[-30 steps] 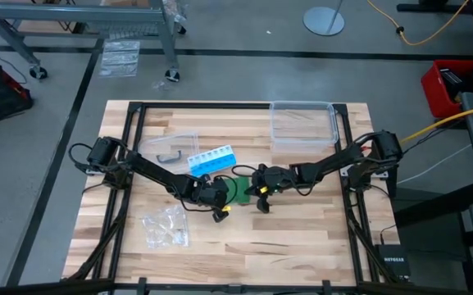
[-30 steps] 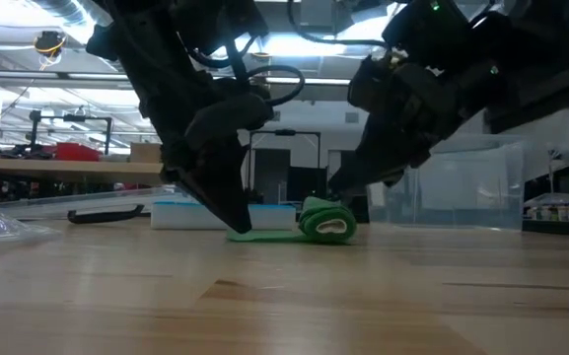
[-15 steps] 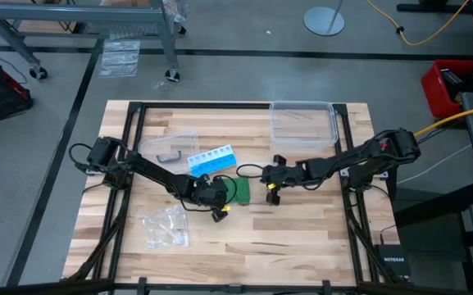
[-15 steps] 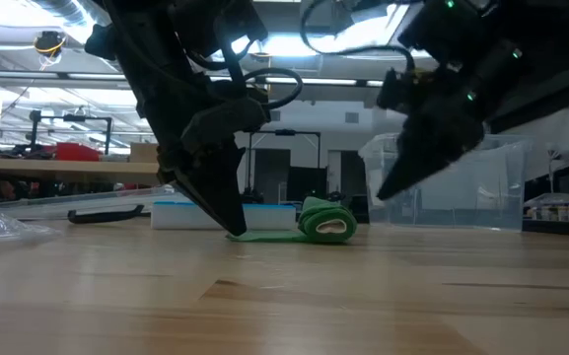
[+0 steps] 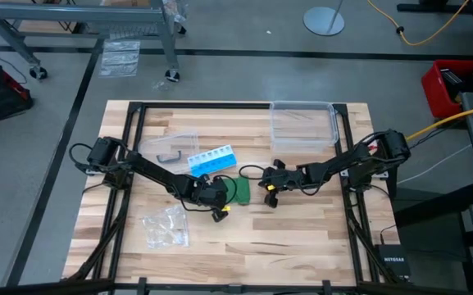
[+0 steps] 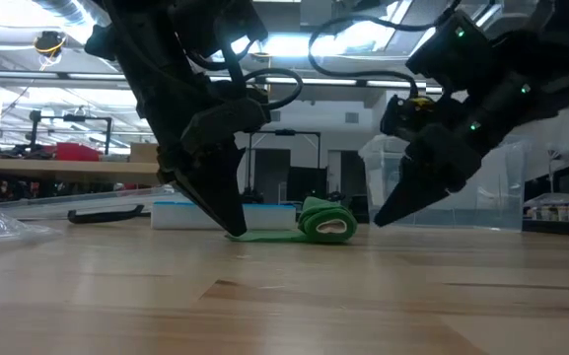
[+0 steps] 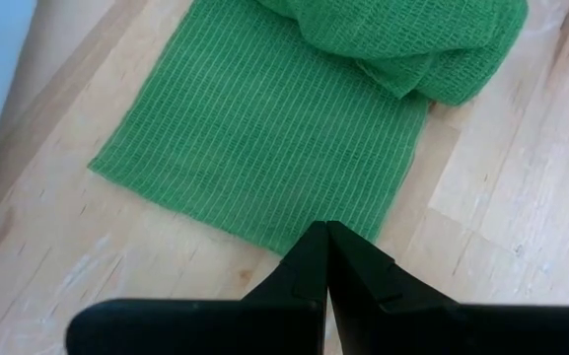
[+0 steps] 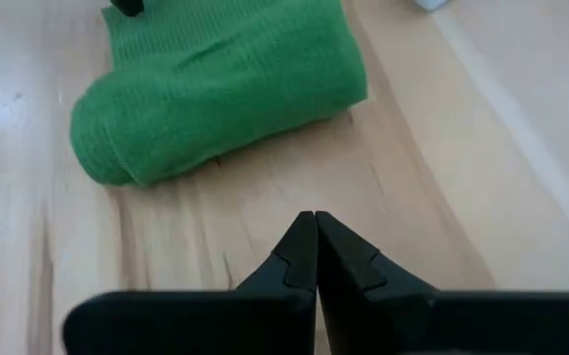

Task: Roll bandage
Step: Roll the green bandage

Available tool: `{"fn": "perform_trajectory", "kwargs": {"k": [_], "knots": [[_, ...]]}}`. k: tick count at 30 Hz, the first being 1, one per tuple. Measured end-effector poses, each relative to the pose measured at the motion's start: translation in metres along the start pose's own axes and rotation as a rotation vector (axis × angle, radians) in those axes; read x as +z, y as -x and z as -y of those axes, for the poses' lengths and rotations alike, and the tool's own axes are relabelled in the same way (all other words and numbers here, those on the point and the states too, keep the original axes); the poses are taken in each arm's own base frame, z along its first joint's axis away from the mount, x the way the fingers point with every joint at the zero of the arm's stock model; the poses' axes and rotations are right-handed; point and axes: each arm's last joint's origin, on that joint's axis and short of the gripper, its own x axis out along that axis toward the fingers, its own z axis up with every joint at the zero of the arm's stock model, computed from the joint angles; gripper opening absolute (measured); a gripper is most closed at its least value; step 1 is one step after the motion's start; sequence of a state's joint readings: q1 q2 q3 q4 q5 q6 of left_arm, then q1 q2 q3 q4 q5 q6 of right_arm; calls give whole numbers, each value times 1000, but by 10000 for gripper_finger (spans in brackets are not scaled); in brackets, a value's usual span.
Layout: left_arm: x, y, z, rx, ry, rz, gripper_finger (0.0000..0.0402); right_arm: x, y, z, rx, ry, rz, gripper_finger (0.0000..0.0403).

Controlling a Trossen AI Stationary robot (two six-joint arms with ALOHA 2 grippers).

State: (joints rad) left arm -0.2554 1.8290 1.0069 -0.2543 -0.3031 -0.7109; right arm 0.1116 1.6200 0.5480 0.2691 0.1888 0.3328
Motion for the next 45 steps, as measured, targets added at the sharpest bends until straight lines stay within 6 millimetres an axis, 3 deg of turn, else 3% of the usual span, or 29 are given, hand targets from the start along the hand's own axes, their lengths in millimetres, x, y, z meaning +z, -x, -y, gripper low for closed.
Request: {"fn": "perform_trajectory", "kwargs": {"k": [11,26,34,40,45], "knots": [[0,0,0,-2,9,3,0,1,-21,-7,86,-13,35,4],[0,0,0,-2,15,2,0,38,-22,-21,151,32,133,4],[-1,0,1,-4,12,1,0,44,-24,-23,146,51,149,4],[-3,1,3,-7,5,0,0,41,-43,-27,158,58,113,4],[-4,2,5,-10,0,-2,0,45,-37,-27,172,69,127,4]]}}
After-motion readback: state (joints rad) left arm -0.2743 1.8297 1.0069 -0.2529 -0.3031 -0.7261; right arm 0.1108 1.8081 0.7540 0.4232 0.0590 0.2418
